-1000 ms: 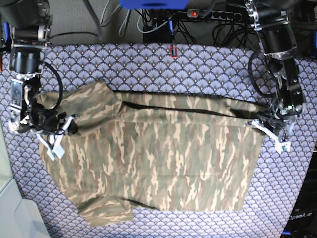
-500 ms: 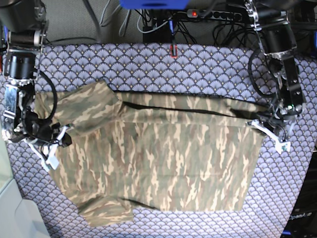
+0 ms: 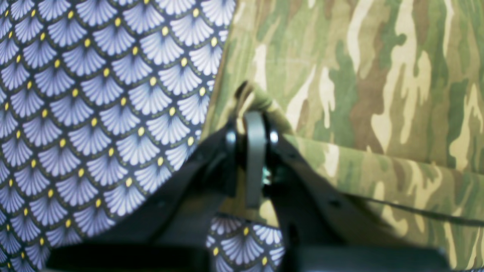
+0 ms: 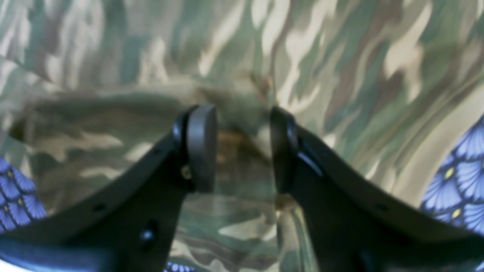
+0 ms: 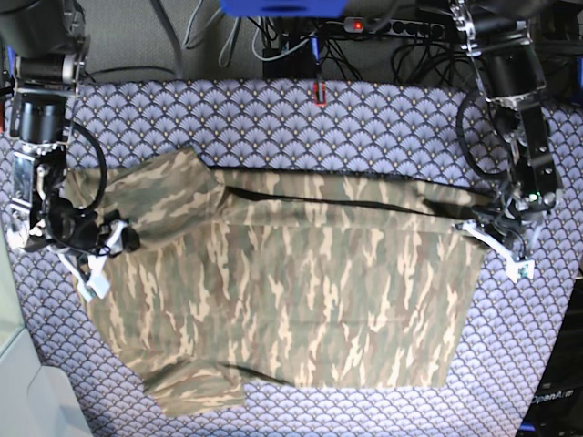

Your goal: Fold the T-shirt properly

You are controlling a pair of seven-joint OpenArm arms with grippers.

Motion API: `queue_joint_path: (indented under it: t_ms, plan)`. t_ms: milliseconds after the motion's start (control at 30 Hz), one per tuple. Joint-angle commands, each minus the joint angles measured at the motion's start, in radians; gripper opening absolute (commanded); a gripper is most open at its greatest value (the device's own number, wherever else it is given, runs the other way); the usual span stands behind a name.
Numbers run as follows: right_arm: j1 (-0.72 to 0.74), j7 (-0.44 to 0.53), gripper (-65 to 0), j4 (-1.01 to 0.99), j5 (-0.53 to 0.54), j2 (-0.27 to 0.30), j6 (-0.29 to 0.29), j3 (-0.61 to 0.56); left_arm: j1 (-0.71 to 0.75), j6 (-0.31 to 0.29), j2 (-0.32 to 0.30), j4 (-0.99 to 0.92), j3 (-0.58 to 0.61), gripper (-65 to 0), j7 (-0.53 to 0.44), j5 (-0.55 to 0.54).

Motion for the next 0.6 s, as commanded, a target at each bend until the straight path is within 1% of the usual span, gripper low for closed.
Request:
queue_joint_path:
  t_ms: [0, 433, 500, 567]
  plan:
    - [0.032, 0.020, -39.8, 0.009, 0.018, 0.019, 0.002, 0.007, -0.013, 0.001, -0.013, 0.015, -0.004, -64.5, -0.021, 0.000]
    - [0.004, 0.019, -40.5, -0.005, 0.018, 0.014, 0.002, 0.002, -0.001, 0.001, -0.013, 0.020, -0.004, -64.5, -0.021, 0.000]
    - [0.001, 0.019, -42.6, -0.005, 0.018, 0.014, 0.002, 0.000, 0.001, 0.001, -0.013, 0.020, -0.004, -64.5, -0.021, 0.000]
    - [-0.008, 0.020, -48.1, -0.005, 0.018, 0.014, 0.002, 0.000, 0.001, 0.001, -0.013, 0.020, -0.004, -64.5, -0.021, 0.000]
